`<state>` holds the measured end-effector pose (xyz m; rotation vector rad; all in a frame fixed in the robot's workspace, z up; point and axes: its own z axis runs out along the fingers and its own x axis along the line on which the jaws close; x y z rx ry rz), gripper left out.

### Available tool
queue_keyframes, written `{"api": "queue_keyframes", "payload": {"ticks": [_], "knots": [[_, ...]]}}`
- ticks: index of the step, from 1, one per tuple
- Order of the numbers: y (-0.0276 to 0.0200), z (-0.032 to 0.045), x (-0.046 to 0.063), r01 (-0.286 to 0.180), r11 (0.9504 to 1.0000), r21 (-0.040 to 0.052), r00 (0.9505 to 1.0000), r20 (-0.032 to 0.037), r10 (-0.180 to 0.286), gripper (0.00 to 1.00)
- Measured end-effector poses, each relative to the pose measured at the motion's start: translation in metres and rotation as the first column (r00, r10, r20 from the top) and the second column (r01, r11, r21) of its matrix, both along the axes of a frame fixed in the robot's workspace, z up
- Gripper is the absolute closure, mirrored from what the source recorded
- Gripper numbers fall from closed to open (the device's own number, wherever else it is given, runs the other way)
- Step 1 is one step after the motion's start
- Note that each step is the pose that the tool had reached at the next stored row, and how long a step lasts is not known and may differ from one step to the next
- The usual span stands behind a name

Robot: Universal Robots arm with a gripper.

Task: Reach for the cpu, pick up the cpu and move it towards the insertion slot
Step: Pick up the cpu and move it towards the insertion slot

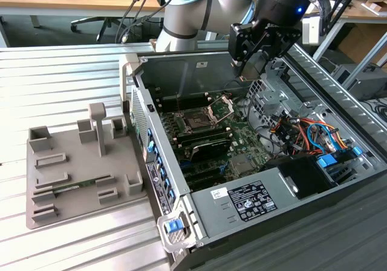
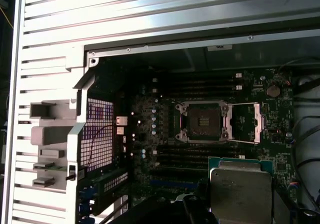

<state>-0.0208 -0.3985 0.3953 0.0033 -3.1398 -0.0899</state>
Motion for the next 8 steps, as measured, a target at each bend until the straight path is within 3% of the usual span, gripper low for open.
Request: {"api": "queue_keyframes", "payload": {"ticks": [8], "knots": [[0.0016, -0.0018, 0.0, 0.0, 1.0, 0.0, 1.0, 0.0, 0.0, 0.45]]}}
